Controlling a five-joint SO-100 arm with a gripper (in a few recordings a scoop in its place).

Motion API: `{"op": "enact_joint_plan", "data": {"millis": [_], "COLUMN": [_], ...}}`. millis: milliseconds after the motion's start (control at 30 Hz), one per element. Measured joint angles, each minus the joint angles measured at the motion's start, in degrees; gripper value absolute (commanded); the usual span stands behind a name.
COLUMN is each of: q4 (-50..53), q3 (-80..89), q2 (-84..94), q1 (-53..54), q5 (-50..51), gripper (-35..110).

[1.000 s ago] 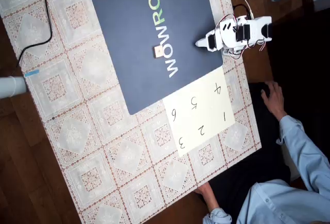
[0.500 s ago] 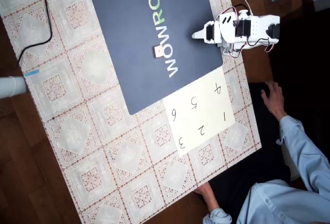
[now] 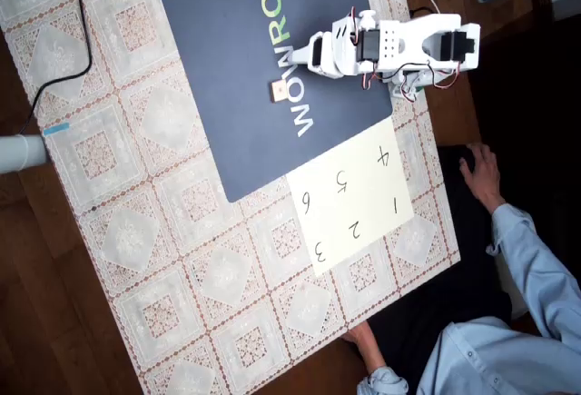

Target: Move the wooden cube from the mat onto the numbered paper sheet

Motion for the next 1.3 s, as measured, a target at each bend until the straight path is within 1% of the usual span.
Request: {"op": "enact_joint_plan", "data": {"millis": [67, 100, 167, 200, 267, 333, 400, 467, 533, 600, 800, 1300], "q4": [0.09, 0.62, 2.2, 2.99, 4.75, 5.36, 5.27, 5.71, 5.45, 5.71, 5.54, 7.91], "q3": [-2.02, -3.08, -5.89, -7.03, -10.11, -12.74, -14.33, -16.08, -17.67, -18.63, -21.53, -24.61], "q2": [-2.55, -3.69, -6.86, -8.88, -12.39, -15.29, -17.84, -19.95, -21.97, -23.03, -24.26, -28.48], "q1": [0.35, 0.35, 0.7, 0.88, 1.23, 0.62, -0.53, -1.49, -2.29, -2.99, -4.83, -8.26], "q5": [0.26, 0.53, 1.85, 2.02, 1.67, -0.88, -3.16, -5.89, -7.65, -9.58, -9.93, -10.9], "gripper": [46, 50, 51, 51, 46, 40, 40, 35, 33, 33, 35, 25]}}
